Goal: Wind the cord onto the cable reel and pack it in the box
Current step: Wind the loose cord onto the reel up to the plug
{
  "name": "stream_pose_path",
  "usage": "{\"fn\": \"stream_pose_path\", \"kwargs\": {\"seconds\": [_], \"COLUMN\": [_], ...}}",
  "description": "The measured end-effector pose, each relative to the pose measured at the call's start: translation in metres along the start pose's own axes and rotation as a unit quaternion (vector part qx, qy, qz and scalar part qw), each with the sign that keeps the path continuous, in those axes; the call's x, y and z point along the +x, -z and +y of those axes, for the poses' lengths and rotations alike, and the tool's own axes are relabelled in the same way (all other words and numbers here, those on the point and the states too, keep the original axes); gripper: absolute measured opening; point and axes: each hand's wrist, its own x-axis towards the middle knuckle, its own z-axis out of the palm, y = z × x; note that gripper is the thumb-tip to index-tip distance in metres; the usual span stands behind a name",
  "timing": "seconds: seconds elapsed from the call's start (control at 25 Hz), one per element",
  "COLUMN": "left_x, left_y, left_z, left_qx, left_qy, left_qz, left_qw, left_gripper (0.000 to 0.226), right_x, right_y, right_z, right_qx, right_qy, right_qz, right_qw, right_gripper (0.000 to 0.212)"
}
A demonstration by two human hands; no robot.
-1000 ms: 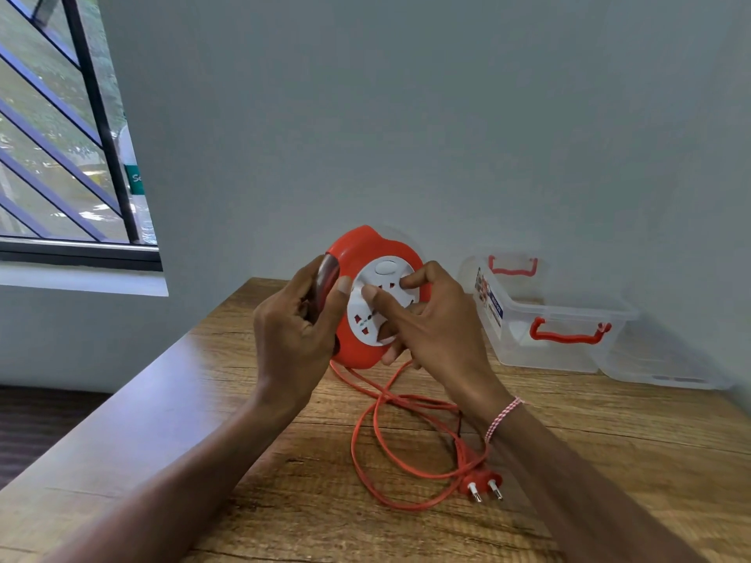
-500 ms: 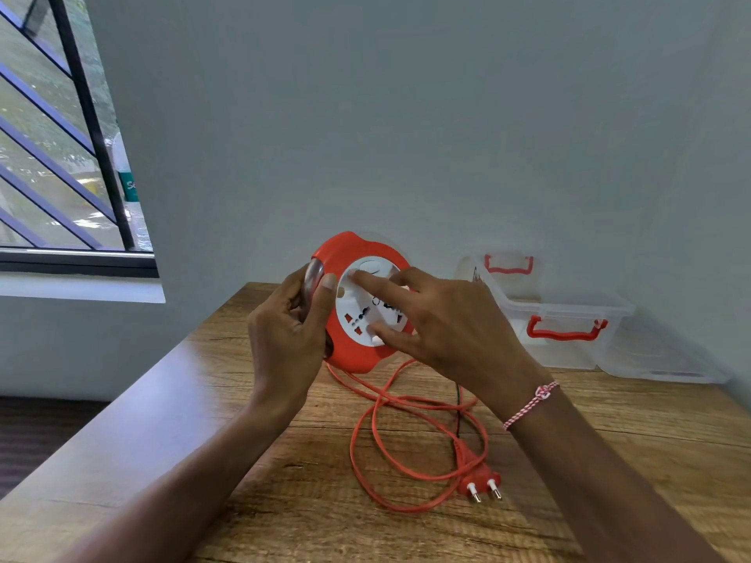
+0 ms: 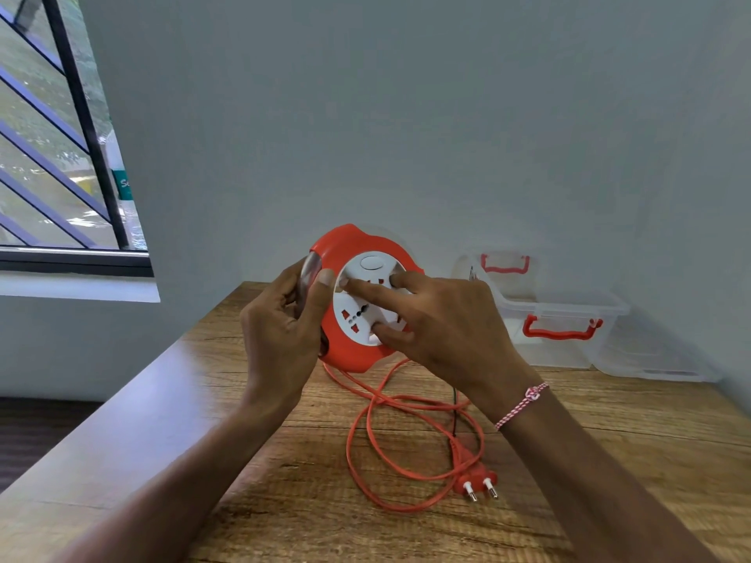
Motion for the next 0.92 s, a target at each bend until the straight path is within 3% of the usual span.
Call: {"fn": "stream_pose_path", "kwargs": {"seconds": [0.12, 0.28, 0.36, 0.44, 0.48, 0.64, 0.72, 0.84, 0.92], "left_x": [-0.003, -0.010, -0.012, -0.012, -0.012, -0.007, -0.003, 0.001, 0.002], "left_y": [-0.003, -0.008, -0.008, -0.009, -0.010, -0.008, -0.003, 0.000, 0.001], "left_z": [0.001, 0.005, 0.008, 0.007, 0.006, 0.000, -0.002, -0.006, -0.003], "left_qx": [0.009, 0.037, 0.046, 0.044, 0.045, 0.039, 0.034, 0.036, 0.034], "left_qy": [-0.011, -0.041, -0.063, -0.062, -0.056, -0.021, -0.011, -0.003, 0.000], "left_qz": [0.005, 0.027, 0.022, 0.019, 0.022, 0.043, 0.049, 0.051, 0.046], "left_qw": [1.000, 0.998, 0.997, 0.997, 0.997, 0.998, 0.998, 0.998, 0.998], "left_gripper": [0.038, 0.039, 0.032, 0.029, 0.033, 0.043, 0.044, 0.043, 0.038], "right_x": [0.002, 0.011, 0.017, 0.020, 0.020, 0.013, 0.010, 0.007, 0.006], "right_y": [0.005, 0.010, 0.012, 0.013, 0.014, 0.007, 0.008, 0.008, 0.006], "right_z": [-0.001, -0.019, -0.025, -0.024, -0.023, -0.012, -0.006, -0.002, -0.003], "right_qx": [0.037, 0.136, 0.269, 0.424, 0.438, 0.235, 0.170, 0.091, 0.057], "right_qy": [-0.065, -0.277, -0.407, -0.504, -0.507, -0.366, -0.251, -0.110, -0.073], "right_qz": [-0.010, -0.010, -0.019, -0.004, 0.003, 0.031, 0.017, -0.064, -0.075], "right_qw": [0.997, 0.951, 0.873, 0.753, 0.743, 0.900, 0.953, 0.988, 0.993], "right_gripper": [0.063, 0.068, 0.059, 0.057, 0.055, 0.048, 0.045, 0.051, 0.057]}}
